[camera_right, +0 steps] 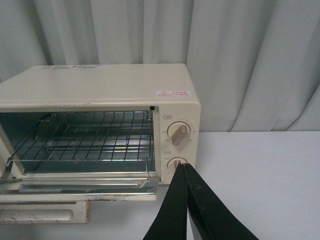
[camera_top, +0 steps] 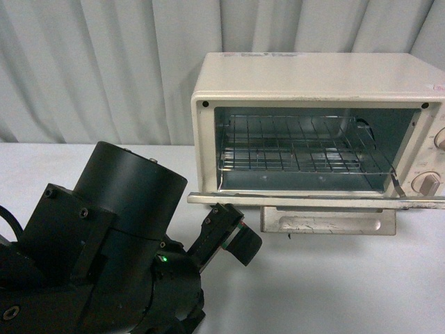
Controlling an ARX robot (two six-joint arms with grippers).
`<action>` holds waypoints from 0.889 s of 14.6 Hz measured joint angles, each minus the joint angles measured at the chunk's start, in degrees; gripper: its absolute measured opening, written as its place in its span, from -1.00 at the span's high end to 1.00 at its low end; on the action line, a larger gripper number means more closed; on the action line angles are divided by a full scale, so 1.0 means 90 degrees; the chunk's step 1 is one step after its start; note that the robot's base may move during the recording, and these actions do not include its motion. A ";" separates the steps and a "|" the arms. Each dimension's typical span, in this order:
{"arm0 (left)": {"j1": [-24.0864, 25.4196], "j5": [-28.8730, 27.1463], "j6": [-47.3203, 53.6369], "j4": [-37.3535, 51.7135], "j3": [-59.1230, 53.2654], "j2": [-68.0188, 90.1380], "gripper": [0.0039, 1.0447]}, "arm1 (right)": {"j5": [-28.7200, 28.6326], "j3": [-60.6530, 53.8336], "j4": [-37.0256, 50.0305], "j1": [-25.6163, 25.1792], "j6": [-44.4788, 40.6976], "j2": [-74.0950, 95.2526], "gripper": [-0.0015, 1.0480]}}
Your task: Open oven
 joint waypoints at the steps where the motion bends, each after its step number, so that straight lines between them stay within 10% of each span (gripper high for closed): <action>1: 0.0000 0.0005 0.0000 0.0000 0.0000 0.0000 -0.88 | 0.0002 -0.0182 0.0410 0.0000 0.0002 0.0012 0.96; 13: 0.0000 -0.0002 0.0000 0.0000 0.0000 0.0000 -0.88 | 0.0005 -0.0311 -0.2946 0.0000 0.0005 -0.3388 0.96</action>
